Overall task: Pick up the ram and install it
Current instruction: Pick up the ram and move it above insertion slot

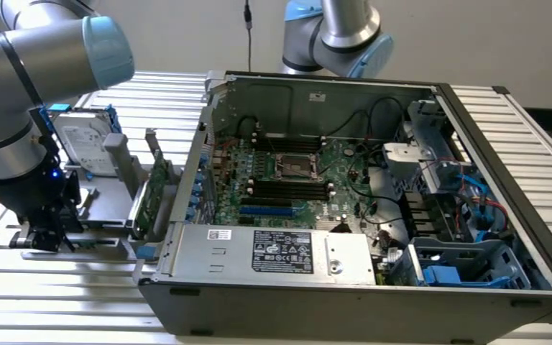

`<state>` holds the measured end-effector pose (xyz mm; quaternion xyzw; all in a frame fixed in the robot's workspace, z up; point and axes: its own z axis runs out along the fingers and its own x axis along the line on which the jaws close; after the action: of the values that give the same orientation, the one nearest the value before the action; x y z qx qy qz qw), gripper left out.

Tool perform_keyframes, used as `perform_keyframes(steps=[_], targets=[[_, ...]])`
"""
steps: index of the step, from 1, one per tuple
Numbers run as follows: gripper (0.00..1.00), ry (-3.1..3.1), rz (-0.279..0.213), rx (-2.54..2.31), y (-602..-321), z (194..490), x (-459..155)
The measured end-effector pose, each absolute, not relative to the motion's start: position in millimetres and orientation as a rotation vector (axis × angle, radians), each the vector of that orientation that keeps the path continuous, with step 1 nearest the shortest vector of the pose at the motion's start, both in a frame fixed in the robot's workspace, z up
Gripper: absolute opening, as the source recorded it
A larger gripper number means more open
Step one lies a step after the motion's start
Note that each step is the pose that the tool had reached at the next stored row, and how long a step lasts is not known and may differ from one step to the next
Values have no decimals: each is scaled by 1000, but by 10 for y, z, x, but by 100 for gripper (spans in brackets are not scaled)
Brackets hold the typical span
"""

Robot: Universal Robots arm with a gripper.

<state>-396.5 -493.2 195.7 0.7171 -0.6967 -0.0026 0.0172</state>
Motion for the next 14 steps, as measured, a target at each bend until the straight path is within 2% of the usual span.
perform_keyframes(steps=[14], targets=[[42, -2160, -16, 2241, -4950, 1957, -3966]])
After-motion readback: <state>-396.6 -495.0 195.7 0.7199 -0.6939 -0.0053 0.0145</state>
